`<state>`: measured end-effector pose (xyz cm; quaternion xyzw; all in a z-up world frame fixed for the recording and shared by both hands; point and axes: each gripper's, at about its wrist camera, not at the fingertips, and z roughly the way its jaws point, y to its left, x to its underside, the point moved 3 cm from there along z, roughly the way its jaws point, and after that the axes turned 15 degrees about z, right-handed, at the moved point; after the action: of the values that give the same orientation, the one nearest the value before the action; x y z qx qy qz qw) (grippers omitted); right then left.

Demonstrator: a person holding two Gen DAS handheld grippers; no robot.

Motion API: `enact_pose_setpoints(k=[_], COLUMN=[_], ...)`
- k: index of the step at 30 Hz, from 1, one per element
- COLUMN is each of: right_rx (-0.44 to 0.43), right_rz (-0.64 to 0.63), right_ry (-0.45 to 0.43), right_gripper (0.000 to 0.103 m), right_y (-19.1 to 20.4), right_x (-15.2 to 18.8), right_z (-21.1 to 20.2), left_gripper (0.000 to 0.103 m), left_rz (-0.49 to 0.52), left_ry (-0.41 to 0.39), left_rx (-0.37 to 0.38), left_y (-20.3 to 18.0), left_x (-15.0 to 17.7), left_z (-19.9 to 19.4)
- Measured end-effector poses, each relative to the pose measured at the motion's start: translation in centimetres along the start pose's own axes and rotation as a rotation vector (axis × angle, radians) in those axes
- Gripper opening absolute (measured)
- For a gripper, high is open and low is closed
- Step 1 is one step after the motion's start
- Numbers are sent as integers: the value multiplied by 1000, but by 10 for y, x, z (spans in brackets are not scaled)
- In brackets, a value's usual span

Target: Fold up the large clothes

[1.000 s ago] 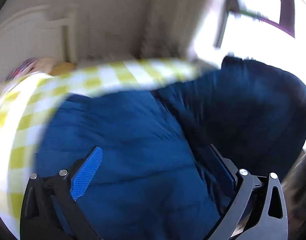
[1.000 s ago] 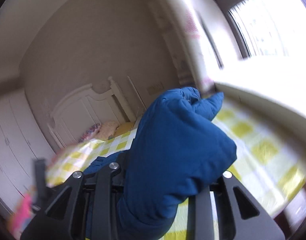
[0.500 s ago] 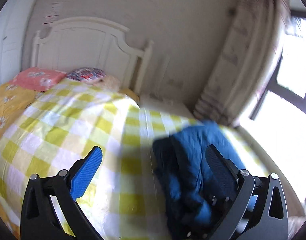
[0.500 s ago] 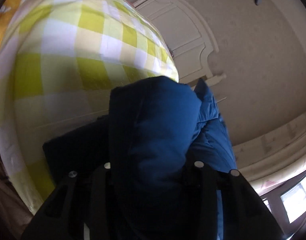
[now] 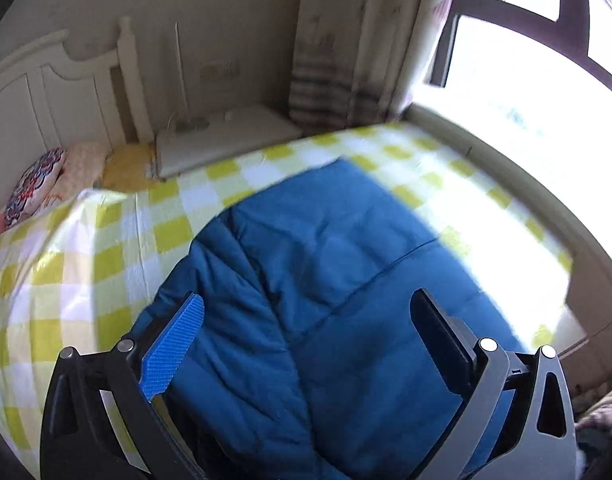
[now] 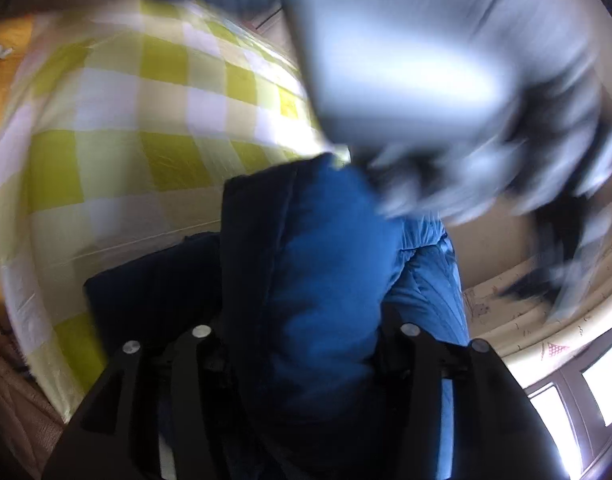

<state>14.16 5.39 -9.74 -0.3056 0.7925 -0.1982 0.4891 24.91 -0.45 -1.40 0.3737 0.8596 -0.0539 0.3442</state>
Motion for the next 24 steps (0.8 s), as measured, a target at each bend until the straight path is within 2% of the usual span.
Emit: enact_pose_setpoints(k=[1, 2, 3, 4, 5, 7, 8, 11, 13, 15, 16, 18, 19, 20, 21, 24], right_rx=[-30, -82, -186, -278, -387, -535, -551, -423, -348, -314, -333, -386, -381, -325, -305, -423], right_rz=[-9, 2, 39, 81, 149, 289, 367, 569, 670, 739, 740, 655, 594, 521, 459, 464], right_ry=[-3, -10, -21, -32, -52, -102, -124, -149, -133, -119, -94, 28, 75, 60, 65, 104], right_gripper=[56, 65, 74, 78, 80, 79, 79, 70, 69, 71, 71, 75, 78, 78, 78, 78], right_y=[-3, -8, -17, -26, -41, -76, -97, -157, -184, -192, -186, -148, -130, -114, -108, -129], right_x=[3, 5, 8, 10, 13, 19, 22, 30, 31, 34, 34, 40, 45, 50, 52, 60], right_z=[-6, -16, -31, -44, -61, -86, -93, -90, -78, -69, -56, -21, -9, -6, -6, -7], left_gripper=[99, 99, 99, 99, 99, 99, 99, 99, 99, 99, 99, 99, 99, 99, 99, 99], left_rz=[-23, -52, -96, -139, -162, -183, -188, -190, -190, -190, -191, -198, -194, -188, -184, -178], left_ry=[27, 0, -40, -52, -59, -79, -88, -103, -107, -114, -119, -128, -132, -125, -110, -81], left_rx=[33, 75, 107, 109, 102, 73, 67, 44, 36, 28, 24, 10, -7, -24, -41, -100], left_y=[8, 15, 24, 32, 36, 37, 37, 37, 36, 37, 36, 37, 37, 35, 33, 31], left_x=[13, 23, 35, 47, 54, 66, 65, 64, 64, 59, 59, 60, 60, 60, 60, 58], left_z=[22, 27, 30, 31, 30, 28, 26, 26, 25, 25, 24, 24, 20, 15, 10, -14])
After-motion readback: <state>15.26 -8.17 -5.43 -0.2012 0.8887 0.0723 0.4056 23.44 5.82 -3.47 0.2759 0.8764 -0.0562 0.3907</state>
